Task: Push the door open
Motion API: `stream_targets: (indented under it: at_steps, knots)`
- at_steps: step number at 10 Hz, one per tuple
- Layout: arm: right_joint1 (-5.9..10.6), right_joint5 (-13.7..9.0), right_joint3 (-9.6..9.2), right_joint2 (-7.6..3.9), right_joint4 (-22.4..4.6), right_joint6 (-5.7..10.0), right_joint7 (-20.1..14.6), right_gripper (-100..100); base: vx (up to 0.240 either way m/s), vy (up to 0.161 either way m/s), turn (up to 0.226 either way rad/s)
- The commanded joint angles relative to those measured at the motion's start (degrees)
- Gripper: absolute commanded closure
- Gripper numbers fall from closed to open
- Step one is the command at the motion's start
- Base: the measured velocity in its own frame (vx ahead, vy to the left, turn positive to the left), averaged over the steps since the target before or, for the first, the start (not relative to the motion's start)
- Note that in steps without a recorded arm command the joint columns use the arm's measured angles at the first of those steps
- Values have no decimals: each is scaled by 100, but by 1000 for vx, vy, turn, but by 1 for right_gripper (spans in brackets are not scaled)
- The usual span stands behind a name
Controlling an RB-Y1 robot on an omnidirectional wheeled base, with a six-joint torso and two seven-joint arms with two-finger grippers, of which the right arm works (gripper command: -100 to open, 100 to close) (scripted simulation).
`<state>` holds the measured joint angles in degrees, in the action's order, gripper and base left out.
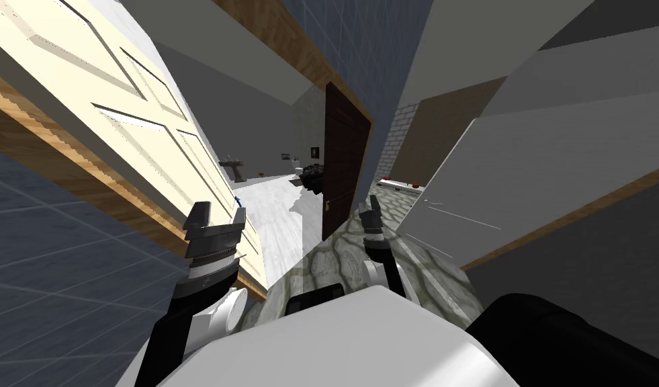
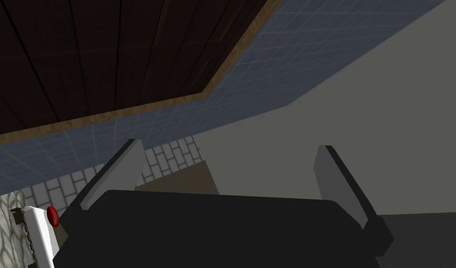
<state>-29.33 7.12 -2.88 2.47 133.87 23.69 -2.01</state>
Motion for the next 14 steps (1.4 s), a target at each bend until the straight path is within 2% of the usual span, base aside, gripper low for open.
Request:
stream_targets:
  at_steps: [1,6,7,10,11,13,14]
  knots:
    - [93,-61,-32,-60,-259,59,6,-100,36,-43,85]
    - [388,-254,-135,-225,-1003,246,24,-100,59,-74,99]
    - [388,-254,-135,-225,-1074,246,24,-100,47,-52,35]
    - [640,-421,-223,-348,-1720,407,39,-100,50,-76,117]
    - [640,-421,-223,-348,-1774,407,39,-100,51,-67,46]
    - [830,-545,-289,-434,-2189,528,51,-100,55,-68,112]
    - [830,-545,-289,-434,-2301,528,51,-100,42,-68,63]
